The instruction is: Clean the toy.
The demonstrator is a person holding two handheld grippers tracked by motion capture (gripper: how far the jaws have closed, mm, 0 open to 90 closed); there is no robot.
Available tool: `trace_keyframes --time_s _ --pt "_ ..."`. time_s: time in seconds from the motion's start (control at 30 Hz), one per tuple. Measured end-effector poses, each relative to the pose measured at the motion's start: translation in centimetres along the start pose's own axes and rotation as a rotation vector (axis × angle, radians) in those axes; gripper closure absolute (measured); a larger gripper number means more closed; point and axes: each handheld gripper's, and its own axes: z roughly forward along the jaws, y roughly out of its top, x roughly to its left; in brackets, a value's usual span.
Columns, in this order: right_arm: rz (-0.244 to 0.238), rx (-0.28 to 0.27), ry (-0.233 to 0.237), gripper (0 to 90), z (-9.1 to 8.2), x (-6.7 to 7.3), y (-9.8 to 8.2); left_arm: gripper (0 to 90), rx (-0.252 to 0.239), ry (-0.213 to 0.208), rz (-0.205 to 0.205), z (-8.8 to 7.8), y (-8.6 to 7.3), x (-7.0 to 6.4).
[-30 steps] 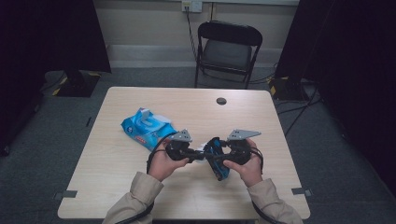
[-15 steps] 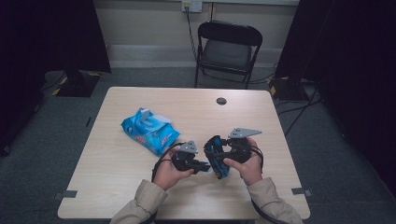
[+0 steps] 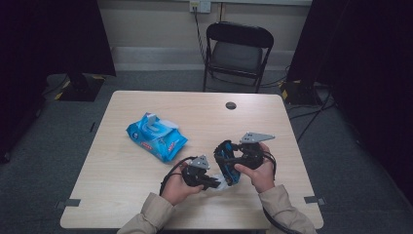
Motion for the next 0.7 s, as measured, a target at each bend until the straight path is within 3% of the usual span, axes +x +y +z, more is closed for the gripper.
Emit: trace_keyframes --time_s 0.37,0.7 --pt "-0.011 0.009 0.022 25.5 0.2 0.5 -0.1 85.4 -0.056 0.119 -0.042 -4.2 1.3 2.4" --pt "-0.027 0.02 0.037 25.5 0.5 1.0 -0.2 85.5 -0.108 0.163 -0.046 -6.5 2.9 3.2"
